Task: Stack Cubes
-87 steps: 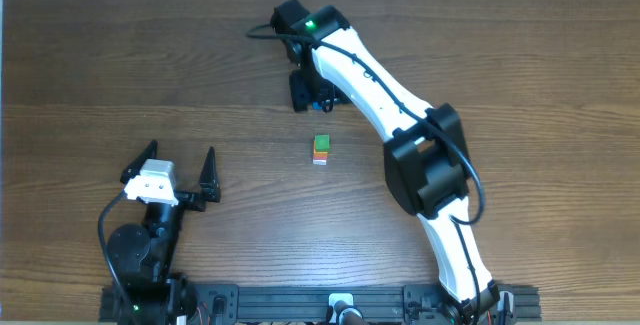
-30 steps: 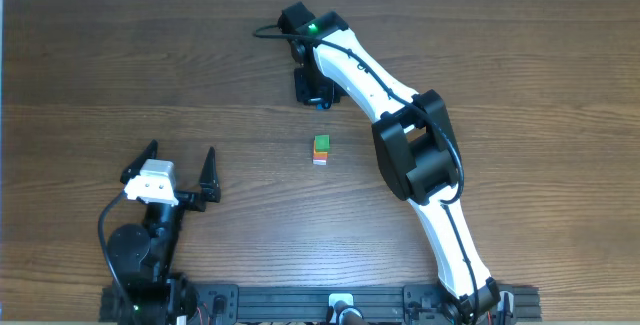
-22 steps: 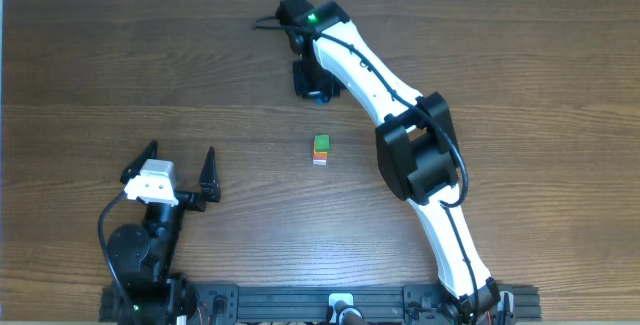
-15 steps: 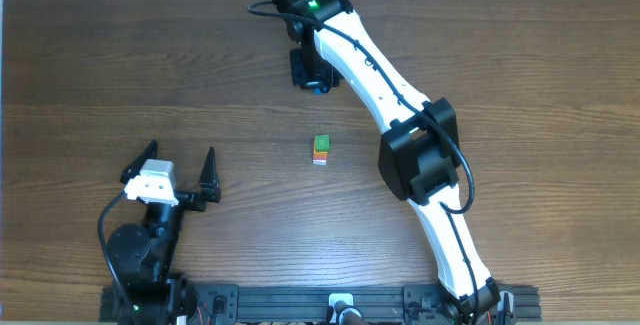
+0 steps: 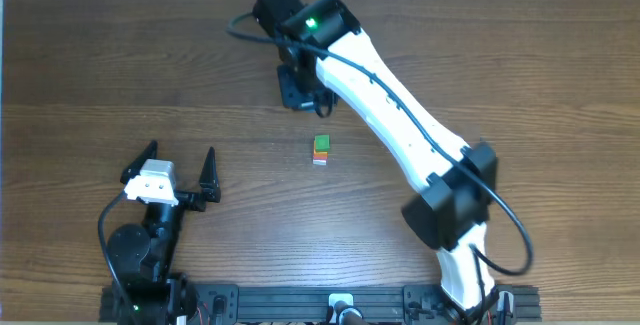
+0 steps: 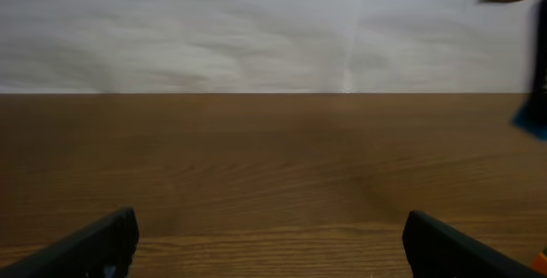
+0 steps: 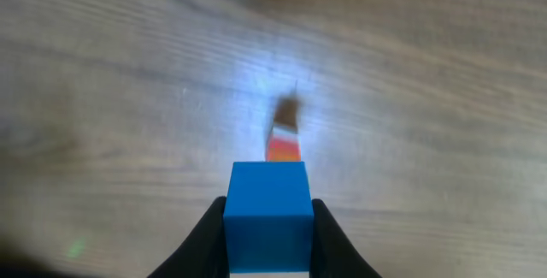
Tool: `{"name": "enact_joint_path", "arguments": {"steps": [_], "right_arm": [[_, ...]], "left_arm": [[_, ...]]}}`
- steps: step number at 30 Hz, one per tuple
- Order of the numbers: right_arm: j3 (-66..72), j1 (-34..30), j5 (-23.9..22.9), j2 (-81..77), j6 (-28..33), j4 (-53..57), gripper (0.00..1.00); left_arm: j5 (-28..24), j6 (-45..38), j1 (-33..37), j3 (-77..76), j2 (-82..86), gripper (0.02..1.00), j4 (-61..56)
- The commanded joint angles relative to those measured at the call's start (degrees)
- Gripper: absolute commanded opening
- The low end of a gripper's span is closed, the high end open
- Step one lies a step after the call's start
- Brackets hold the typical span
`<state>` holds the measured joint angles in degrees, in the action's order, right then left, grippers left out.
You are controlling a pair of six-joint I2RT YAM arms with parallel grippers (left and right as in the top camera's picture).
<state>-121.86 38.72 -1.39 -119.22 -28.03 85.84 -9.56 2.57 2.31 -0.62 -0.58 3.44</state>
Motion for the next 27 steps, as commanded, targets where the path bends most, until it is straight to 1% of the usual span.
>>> {"name": "enact_joint_path", "arguments": {"steps": [1,5,11,27], "right_arm": [[11.1,0.8,0.1,6.2,-4.4,-2.8,0.038],[17.5,1.9,0.2,8.7,-7.3,-5.5,0.036],[19.2,2.5,0.5,8.5,-9.5,-7.1,0.025],[22.1,2.6,0.5,8.4,-11.4,-9.2,0.027]], "left_arm": [[0.3,-0.8,-0.2,0.3,0.4,0.998,0.2],[0.2,-0.8,-0.2,0.3,0.4,0.998,0.2],[0.2,-0.8,-0.2,0.3,0.4,0.996,0.2],[0.2,-0.8,-0.2,0.3,0.4,0.998,0.2]]}}
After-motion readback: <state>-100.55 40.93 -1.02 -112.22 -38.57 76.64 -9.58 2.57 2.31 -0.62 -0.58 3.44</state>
